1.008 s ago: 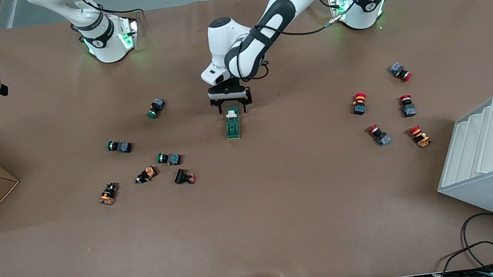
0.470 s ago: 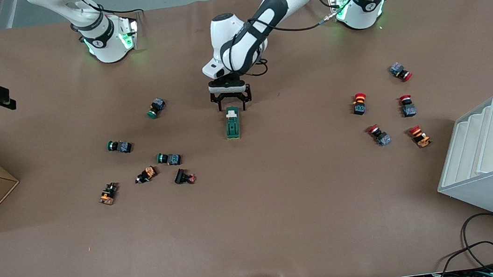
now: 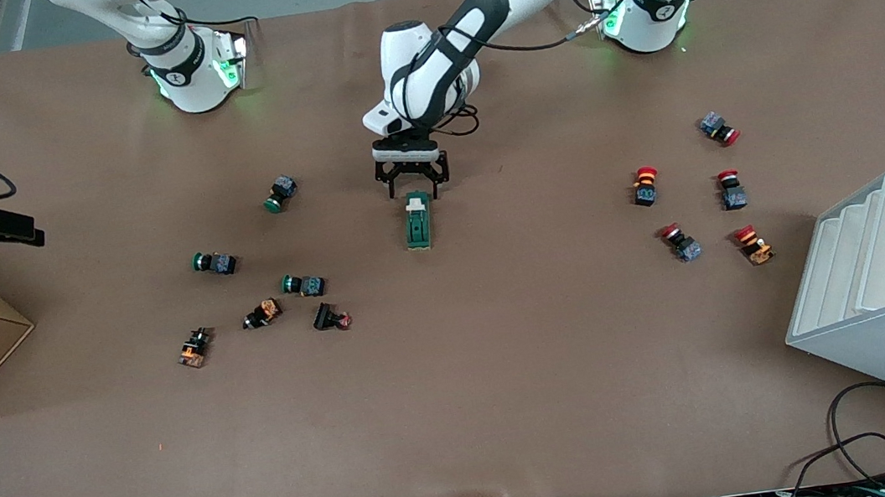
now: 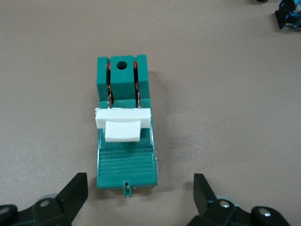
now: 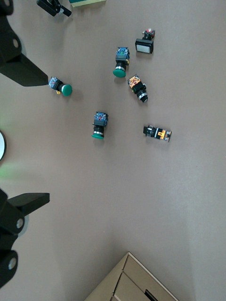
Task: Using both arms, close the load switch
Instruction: 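Lower the left gripper onto the switch base and hold it, then reach the right gripper to the white switch handle while the left gripper holds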
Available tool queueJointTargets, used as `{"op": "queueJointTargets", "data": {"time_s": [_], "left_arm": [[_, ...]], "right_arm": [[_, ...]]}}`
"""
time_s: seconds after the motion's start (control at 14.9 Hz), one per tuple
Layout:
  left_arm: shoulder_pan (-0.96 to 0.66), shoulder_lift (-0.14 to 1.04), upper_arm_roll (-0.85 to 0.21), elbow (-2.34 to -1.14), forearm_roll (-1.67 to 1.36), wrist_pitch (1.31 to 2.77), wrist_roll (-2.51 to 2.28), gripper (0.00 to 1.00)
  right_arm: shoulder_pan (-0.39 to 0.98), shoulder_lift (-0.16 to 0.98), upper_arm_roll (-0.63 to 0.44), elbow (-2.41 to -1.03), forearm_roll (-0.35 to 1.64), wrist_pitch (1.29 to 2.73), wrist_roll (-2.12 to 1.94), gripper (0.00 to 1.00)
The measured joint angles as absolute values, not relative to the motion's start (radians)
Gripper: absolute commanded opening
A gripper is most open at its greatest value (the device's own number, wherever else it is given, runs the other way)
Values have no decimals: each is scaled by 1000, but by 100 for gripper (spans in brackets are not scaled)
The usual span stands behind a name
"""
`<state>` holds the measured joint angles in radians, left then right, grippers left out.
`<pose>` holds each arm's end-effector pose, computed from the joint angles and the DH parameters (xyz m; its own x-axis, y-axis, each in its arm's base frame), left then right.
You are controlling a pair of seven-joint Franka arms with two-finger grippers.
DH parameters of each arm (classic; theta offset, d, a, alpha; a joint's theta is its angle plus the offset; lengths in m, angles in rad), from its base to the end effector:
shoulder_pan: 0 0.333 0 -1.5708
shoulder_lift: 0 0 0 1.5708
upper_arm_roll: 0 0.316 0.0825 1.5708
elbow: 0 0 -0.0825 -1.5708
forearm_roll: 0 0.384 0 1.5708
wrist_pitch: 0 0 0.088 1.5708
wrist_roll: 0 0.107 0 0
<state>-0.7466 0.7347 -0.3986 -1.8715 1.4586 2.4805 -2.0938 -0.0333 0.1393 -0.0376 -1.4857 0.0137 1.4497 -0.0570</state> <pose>0.2596 -0.5654 0.1379 0.8256 -0.1233 0.5506 -0.1689 -0.9851 0.0327 0.5802 -0.0381 0.5754 0.9848 -0.0117 -0.1735 -0.0151 -0.9997 -0.0184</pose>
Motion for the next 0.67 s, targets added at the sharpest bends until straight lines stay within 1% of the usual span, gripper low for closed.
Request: {"op": "queueJointTargets", "data": {"time_s": [0.2,0.34,0.54,0.67], "left_arm": [[-747,741,-399,-1886,1569,2452,-2175,99],[-757,741,-399,-1892,1613,2396,-2238,99],[-804,743,-399,-1893,1624,2281,-2304,99],[-836,744,-398,-1894,1624,2247,-2332,99]], "right_arm": [[-25,163,-31,-1486,22,1460,-17,100],[3,180,-24,-1488,47,1478,114,100],[93,215,-19,-1490,63,1506,361,100],[160,244,-16,-1491,75,1530,536,100]]}}
